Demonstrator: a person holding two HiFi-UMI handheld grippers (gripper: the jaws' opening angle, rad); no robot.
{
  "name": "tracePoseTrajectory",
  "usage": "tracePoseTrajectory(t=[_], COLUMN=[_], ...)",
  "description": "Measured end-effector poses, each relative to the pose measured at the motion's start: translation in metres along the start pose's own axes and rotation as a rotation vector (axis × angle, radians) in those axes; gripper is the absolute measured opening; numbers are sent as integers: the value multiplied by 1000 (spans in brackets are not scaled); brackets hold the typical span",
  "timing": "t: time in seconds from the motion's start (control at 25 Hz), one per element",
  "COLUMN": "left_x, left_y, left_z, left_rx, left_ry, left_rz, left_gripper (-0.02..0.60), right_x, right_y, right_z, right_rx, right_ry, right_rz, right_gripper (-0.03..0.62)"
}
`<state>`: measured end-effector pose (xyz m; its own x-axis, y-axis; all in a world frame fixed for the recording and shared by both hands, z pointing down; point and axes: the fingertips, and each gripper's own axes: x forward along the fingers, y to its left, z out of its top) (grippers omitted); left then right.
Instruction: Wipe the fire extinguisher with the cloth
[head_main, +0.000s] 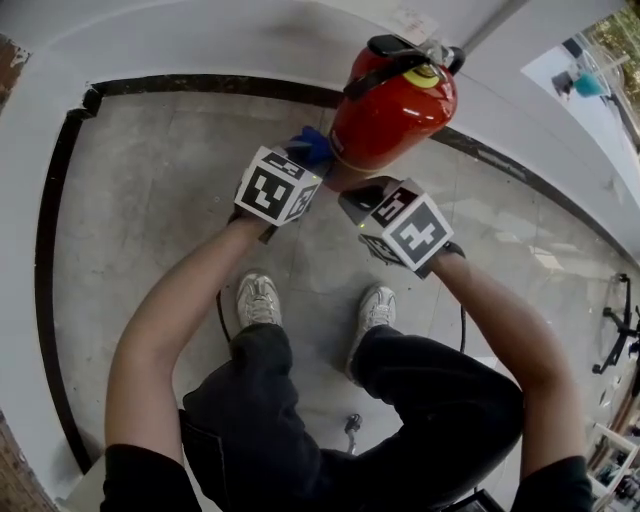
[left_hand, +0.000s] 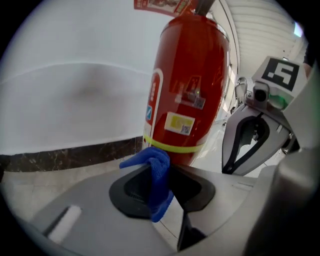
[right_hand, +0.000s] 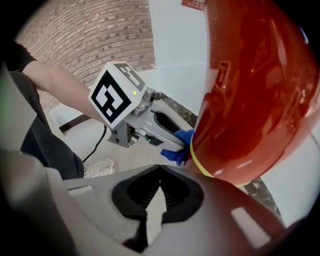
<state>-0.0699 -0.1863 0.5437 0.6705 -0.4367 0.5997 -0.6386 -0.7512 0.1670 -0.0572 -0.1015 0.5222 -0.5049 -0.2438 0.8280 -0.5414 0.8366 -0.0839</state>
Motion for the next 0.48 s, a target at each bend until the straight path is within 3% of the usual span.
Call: tracePoseTrajectory(t=[0.32, 0.48], left_x=[34, 45], left_y=[-7, -6], left_z=[-59, -68], left_rx=[-35, -14], left_ry=[99, 101], left_rz=[-67, -81], left_gripper=[101, 101], right_x=[28, 39], right_y=[6, 11], right_z=[-18, -20], right_rx=[41, 117], right_ry=[54, 6], right_rz=[22, 18], right_gripper=[3, 3])
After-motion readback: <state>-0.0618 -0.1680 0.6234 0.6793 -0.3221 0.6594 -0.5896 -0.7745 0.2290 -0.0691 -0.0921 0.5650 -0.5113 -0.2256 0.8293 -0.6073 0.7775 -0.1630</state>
